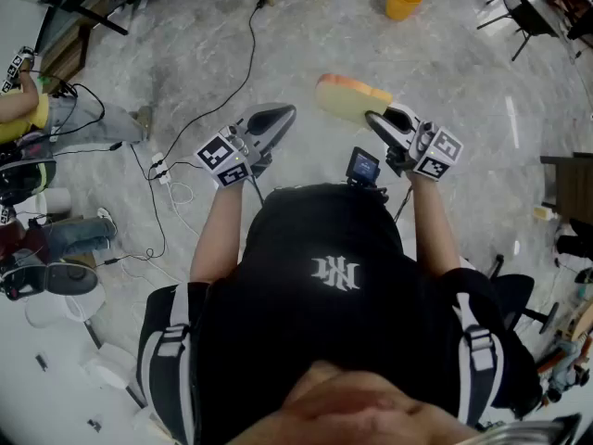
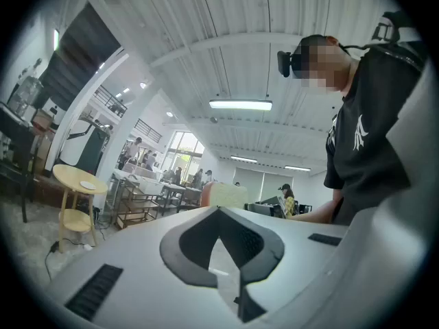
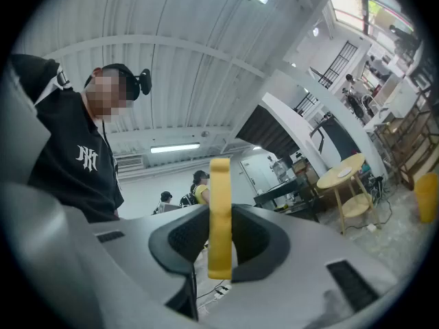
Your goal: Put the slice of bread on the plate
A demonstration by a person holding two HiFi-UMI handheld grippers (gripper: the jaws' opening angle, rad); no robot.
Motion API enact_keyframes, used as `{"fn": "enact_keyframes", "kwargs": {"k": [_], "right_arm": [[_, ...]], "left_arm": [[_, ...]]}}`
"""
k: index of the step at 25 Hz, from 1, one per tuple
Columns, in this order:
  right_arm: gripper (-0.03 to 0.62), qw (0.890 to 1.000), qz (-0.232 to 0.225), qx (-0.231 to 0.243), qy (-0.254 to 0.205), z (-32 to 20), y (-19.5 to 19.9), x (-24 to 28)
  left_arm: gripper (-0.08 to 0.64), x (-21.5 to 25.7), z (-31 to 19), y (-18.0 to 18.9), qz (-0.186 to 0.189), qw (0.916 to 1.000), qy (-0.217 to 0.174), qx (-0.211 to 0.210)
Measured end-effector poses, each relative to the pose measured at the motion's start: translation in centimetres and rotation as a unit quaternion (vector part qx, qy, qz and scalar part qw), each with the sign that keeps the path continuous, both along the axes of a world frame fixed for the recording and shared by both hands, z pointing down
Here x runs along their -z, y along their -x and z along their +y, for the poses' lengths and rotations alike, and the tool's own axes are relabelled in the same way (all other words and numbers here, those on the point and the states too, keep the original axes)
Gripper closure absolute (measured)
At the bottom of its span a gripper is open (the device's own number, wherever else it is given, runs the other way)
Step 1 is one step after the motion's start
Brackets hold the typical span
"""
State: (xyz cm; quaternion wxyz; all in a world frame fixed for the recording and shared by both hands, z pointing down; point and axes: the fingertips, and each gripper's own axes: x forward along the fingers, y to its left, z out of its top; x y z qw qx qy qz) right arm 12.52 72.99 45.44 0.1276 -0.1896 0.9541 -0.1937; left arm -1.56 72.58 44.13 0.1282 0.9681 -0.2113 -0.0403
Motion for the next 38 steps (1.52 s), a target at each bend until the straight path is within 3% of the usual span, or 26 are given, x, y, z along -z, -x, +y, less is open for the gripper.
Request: {"fn": "enact_keyframes", "kwargs": {"k": [4, 13, 25, 35, 38], "right_arm": [[0.509, 1.000, 0.006, 0.014, 0.010, 0.1, -0.8, -0.7], [0.508, 1.000, 0.018, 0.021, -0.002, -0.3, -0.1, -0.6], [0.505, 1.000, 0.029, -0.004, 0.001, -0.4, -1.4, -1.3], [0.504, 0.999, 0.036, -0.003, 0.003, -1.6, -3.6, -1.4], [0.503, 0.998, 0.058, -0.032, -0.002, -2.1, -4.4, -1.6]], "left_arm": [[0.549, -0.7, 0.0, -1.1, -0.008, 0.9999, 0.007, 0.009], [0.549, -0.2, 0.5, -0.6, 0.012, 0.9999, 0.008, 0.007], [0.549, -1.3, 0.5, -1.9, -0.006, 0.9998, 0.019, -0.009], [0.549, -1.3, -0.4, -3.8, -0.011, 0.9995, 0.029, 0.009], [0.549, -1.3, -0.4, -4.0, -0.015, 0.9994, 0.028, 0.016]]}}
